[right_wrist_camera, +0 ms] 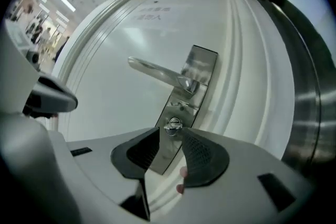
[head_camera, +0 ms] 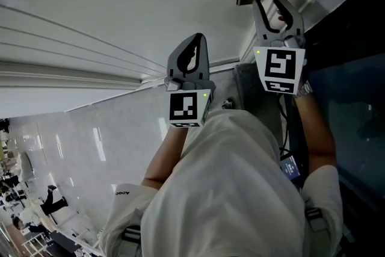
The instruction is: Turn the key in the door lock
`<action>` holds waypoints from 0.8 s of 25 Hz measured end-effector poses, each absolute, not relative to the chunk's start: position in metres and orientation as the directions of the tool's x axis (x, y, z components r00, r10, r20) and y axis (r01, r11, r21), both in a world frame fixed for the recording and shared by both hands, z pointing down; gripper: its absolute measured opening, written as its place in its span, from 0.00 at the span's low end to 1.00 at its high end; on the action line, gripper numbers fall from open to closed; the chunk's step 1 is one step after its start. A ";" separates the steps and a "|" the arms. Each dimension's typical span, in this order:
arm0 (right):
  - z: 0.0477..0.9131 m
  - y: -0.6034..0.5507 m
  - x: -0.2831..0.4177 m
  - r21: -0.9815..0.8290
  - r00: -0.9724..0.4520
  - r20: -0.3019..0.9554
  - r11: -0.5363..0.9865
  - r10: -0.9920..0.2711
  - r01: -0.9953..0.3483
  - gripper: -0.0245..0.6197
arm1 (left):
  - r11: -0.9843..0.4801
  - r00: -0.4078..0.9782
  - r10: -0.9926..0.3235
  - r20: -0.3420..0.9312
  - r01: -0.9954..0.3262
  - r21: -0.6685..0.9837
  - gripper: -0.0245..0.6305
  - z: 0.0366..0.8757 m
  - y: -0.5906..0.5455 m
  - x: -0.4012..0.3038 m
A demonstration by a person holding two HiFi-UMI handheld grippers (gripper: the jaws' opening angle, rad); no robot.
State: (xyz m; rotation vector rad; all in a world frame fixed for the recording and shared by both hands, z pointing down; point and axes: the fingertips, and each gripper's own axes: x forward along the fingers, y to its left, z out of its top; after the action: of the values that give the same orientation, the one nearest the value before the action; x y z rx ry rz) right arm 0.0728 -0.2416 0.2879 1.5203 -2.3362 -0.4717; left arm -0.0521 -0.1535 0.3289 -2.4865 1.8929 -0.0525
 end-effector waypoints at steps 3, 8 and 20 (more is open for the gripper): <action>0.289 -0.240 0.070 0.655 -0.343 0.071 0.303 -0.937 -0.692 0.21 | -0.270 0.269 -0.963 0.016 -0.962 -0.035 0.05 0.328 -0.153 -0.051; 0.288 -0.243 0.067 0.817 -0.309 0.049 0.216 -0.950 -0.534 0.21 | -0.268 0.267 -0.963 0.014 -0.963 -0.036 0.05 0.328 -0.153 -0.052; 0.297 -0.253 0.058 0.970 -0.271 0.090 0.146 -0.958 -0.192 0.20 | -0.267 0.267 -0.964 0.015 -0.963 -0.040 0.05 0.327 -0.152 -0.052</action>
State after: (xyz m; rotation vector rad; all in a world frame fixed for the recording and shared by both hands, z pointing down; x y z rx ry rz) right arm 0.0582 -0.2527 0.2971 1.1346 -1.6176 -1.1991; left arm -0.0517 -0.1520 0.3269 -2.4819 1.8876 -0.0571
